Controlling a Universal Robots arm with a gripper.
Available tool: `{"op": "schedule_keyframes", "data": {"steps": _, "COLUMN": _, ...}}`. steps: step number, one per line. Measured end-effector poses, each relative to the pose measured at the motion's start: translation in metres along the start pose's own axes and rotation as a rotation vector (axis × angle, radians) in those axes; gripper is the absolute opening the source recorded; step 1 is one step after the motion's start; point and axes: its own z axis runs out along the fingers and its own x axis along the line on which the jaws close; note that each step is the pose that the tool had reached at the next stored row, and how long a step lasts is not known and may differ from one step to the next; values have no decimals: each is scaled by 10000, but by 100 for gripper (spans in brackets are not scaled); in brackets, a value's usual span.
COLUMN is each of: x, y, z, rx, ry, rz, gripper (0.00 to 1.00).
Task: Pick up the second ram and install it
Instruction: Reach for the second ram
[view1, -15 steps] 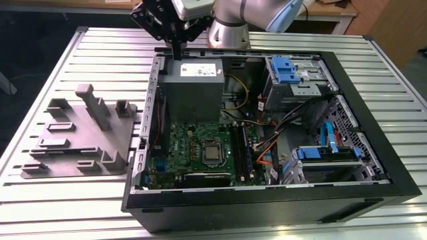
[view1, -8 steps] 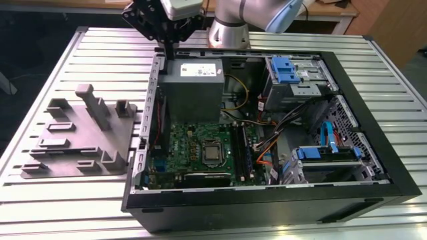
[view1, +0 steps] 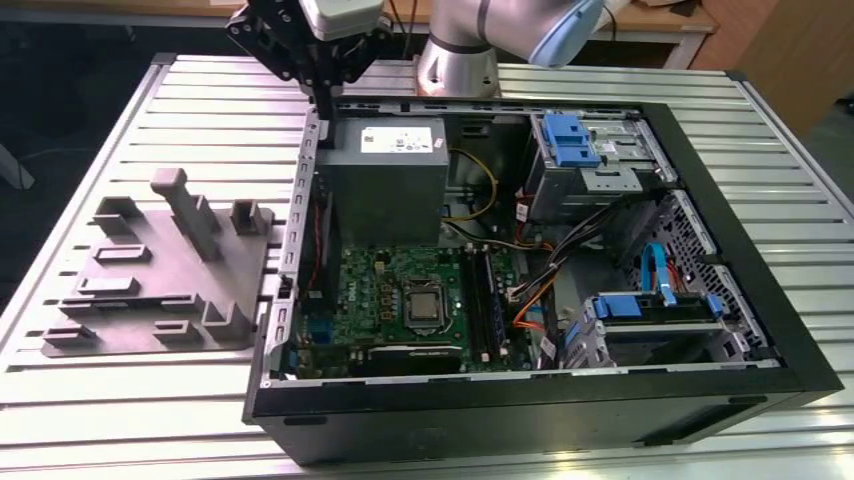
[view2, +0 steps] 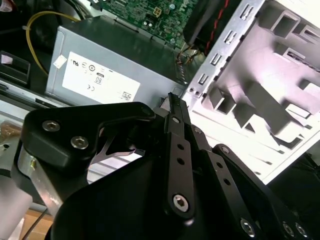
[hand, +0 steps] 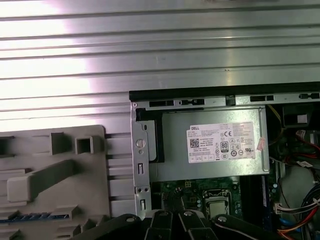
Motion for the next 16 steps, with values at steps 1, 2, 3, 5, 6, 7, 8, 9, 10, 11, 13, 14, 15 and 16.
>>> {"op": "schedule_keyframes", "data": {"steps": 1, "x": 12, "y": -1, "z": 0, "rx": -1, "ry": 0, "rz": 0, "gripper": 10}}
{"op": "schedule_keyframes", "data": {"steps": 2, "x": 26, "y": -2, "z": 0, "rx": -1, "ry": 0, "rz": 0, "gripper": 10}}
{"op": "schedule_keyframes", "data": {"steps": 3, "x": 38, "y": -3, "z": 0, "rx": -1, "ry": 0, "rz": -1, "gripper": 10}}
{"op": "schedule_keyframes", "data": {"steps": 5, "x": 62, "y": -5, "z": -1, "rx": 0, "ry": 0, "rz": -1, "gripper": 10}}
{"op": "schedule_keyframes", "data": {"steps": 6, "x": 74, "y": -6, "z": -1, "rx": 0, "ry": 0, "rz": -1, "gripper": 10}}
{"op": "schedule_keyframes", "data": {"steps": 7, "x": 87, "y": -7, "z": -1, "rx": 0, "ry": 0, "rz": 0, "gripper": 10}}
{"op": "schedule_keyframes", "data": {"steps": 8, "x": 102, "y": -8, "z": -2, "rx": 0, "ry": 1, "rz": -2, "gripper": 10}}
{"op": "schedule_keyframes", "data": {"steps": 9, "x": 116, "y": -9, "z": -2, "rx": 0, "ry": 1, "rz": -1, "gripper": 10}}
{"op": "schedule_keyframes", "data": {"steps": 10, "x": 131, "y": -10, "z": -1, "rx": 0, "ry": 0, "rz": -1, "gripper": 10}}
{"op": "schedule_keyframes", "data": {"steps": 11, "x": 146, "y": -11, "z": -1, "rx": 0, "ry": 0, "rz": 0, "gripper": 10}}
{"op": "schedule_keyframes", "data": {"steps": 13, "x": 176, "y": -13, "z": -1, "rx": 0, "ry": 1, "rz": 0, "gripper": 10}}
{"op": "schedule_keyframes", "data": {"steps": 14, "x": 192, "y": -15, "z": -1, "rx": 0, "ry": 0, "rz": 0, "gripper": 10}}
{"op": "schedule_keyframes", "data": {"steps": 15, "x": 208, "y": -16, "z": -1, "rx": 0, "ry": 0, "rz": 0, "gripper": 10}}
{"op": "schedule_keyframes", "data": {"steps": 16, "x": 224, "y": -17, "z": -1, "rx": 1, "ry": 1, "rz": -1, "gripper": 10}}
